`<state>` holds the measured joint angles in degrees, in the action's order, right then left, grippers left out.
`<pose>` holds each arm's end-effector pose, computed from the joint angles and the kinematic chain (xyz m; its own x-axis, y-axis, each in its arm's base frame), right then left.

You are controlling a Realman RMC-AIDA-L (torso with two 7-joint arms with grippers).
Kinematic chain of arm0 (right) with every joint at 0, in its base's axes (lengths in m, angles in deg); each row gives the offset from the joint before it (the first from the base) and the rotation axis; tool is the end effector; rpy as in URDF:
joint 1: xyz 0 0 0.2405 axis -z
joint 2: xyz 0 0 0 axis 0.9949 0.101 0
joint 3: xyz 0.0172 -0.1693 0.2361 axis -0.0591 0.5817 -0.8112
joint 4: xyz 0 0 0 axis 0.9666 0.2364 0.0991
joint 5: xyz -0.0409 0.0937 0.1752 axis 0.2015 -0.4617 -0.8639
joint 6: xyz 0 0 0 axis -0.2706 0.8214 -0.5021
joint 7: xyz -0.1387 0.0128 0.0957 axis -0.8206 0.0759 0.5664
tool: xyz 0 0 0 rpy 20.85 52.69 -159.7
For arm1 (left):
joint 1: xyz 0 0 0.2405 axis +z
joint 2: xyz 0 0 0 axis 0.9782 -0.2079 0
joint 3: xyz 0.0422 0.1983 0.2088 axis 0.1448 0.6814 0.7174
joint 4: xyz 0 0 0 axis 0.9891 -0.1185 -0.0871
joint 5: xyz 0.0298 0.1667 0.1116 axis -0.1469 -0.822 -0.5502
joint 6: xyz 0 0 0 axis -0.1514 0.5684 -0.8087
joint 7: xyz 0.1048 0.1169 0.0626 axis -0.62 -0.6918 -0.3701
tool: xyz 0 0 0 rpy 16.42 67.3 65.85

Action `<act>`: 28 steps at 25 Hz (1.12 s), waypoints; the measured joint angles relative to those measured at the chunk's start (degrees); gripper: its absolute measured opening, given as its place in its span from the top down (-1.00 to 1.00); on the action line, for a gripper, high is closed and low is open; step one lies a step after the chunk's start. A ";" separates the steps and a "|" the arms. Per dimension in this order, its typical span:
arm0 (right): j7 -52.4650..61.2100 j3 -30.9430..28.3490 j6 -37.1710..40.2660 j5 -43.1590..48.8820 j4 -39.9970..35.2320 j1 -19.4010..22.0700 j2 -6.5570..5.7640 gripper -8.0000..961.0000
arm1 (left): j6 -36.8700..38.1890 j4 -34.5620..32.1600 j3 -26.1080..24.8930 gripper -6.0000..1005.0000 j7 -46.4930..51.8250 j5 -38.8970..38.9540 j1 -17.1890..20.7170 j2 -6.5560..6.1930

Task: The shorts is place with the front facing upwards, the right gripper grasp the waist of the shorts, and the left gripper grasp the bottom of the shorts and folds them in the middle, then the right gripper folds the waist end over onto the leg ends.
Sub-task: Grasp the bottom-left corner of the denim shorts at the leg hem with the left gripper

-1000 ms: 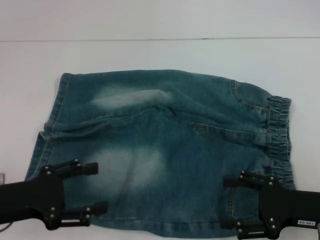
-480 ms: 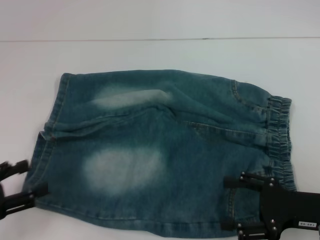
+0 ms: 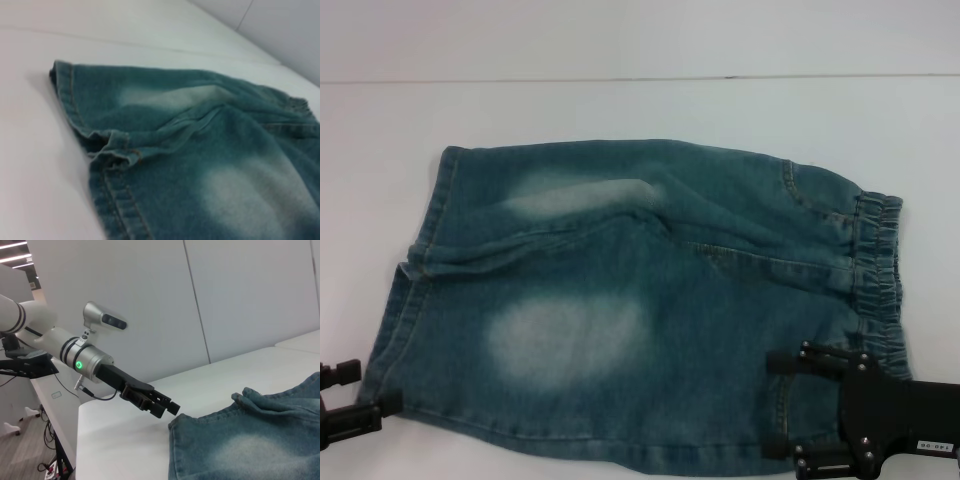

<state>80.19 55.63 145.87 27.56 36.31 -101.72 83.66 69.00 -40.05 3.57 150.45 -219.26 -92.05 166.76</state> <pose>0.3113 0.2365 -0.0696 0.7795 -0.2654 -0.5674 -0.3412 -0.9396 -0.0292 -0.3975 0.2255 0.0092 0.5931 0.6441 0.4831 0.7992 -0.5435 -0.2566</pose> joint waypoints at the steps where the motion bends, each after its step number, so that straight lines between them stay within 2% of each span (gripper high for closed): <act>1: 0.00 0.00 0.01 0.00 0.00 0.03 0.00 -0.96 | -0.42 0.03 0.03 -0.76 0.23 -0.17 -0.07 0.03; 14: 0.00 0.00 0.03 0.00 0.01 -0.09 0.00 -0.96 | -0.49 -0.34 3.30 -0.76 0.49 -0.28 -0.30 0.43; 21: 0.00 0.00 0.09 0.00 0.01 0.12 0.00 -0.96 | -0.56 -3.27 1.14 -0.76 0.56 1.15 -0.02 0.56; 28: 0.00 0.00 0.12 0.00 0.00 0.04 0.00 -0.96 | -2.59 -3.08 1.58 -0.75 1.34 0.53 -0.24 0.83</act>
<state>80.20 55.64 145.99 27.56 36.32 -101.68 83.66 66.41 -43.13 5.15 151.79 -218.73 -92.29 167.59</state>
